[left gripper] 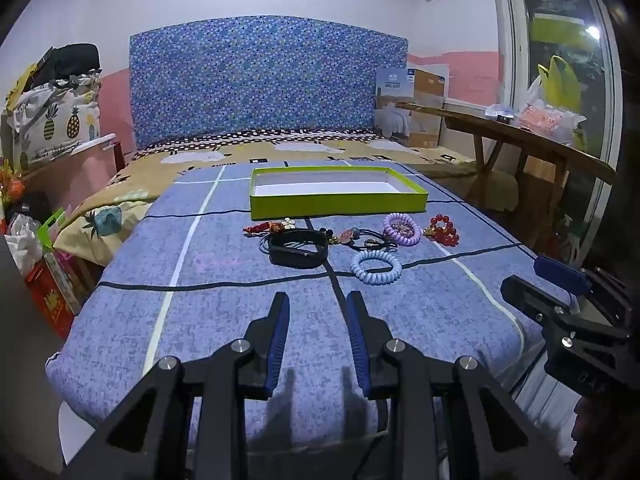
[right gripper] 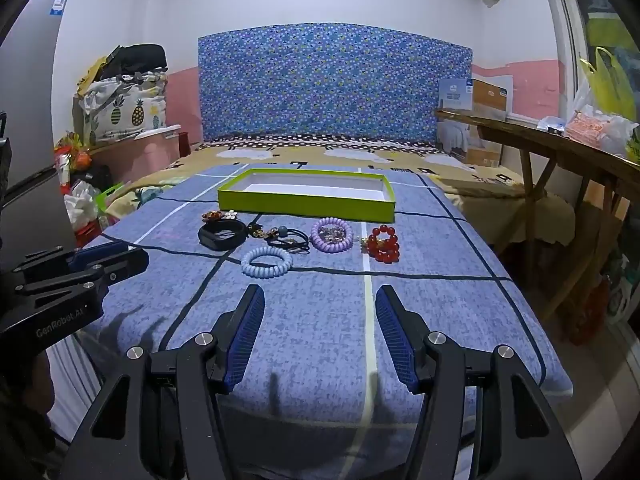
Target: Organize jewelry
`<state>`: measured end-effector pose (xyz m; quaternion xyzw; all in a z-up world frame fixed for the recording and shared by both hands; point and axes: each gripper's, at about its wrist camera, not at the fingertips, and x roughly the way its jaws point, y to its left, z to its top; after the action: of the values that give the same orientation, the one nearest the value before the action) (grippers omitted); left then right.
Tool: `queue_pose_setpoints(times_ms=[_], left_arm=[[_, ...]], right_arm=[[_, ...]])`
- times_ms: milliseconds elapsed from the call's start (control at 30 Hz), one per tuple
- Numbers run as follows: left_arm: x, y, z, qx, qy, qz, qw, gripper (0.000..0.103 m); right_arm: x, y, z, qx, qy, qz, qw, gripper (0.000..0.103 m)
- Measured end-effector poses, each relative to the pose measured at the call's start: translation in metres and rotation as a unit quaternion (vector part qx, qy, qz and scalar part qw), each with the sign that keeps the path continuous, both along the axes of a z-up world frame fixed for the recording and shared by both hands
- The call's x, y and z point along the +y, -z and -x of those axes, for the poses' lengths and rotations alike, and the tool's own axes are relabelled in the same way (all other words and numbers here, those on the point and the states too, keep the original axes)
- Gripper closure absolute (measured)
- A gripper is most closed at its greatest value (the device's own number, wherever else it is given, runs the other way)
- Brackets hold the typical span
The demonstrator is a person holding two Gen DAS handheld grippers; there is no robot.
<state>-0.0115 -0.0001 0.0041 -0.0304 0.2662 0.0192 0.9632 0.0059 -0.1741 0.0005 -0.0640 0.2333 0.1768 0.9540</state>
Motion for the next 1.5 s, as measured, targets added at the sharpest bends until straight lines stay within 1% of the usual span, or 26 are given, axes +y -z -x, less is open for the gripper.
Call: queue_pose_setpoints(times_ms=[900, 1100, 1500], left_arm=[[0.0018, 0.0012, 0.0028, 0.001, 0.002, -0.001, 1.0, 0.072], [0.0019, 0.0019, 0.0022, 0.0, 0.002, -0.008, 1.0, 0.072], [0.0016, 0.0012, 0.0017, 0.001, 0.001, -0.01, 1.0, 0.072]], right_arm=[[-0.0022, -0.0011, -0.0015, 0.0, -0.001, -0.002, 1.0, 0.045], [-0.0021, -0.0011, -0.0021, 0.0, -0.001, -0.003, 1.0, 0.045], [-0.0021, -0.001, -0.002, 0.0, -0.001, -0.003, 1.0, 0.045]])
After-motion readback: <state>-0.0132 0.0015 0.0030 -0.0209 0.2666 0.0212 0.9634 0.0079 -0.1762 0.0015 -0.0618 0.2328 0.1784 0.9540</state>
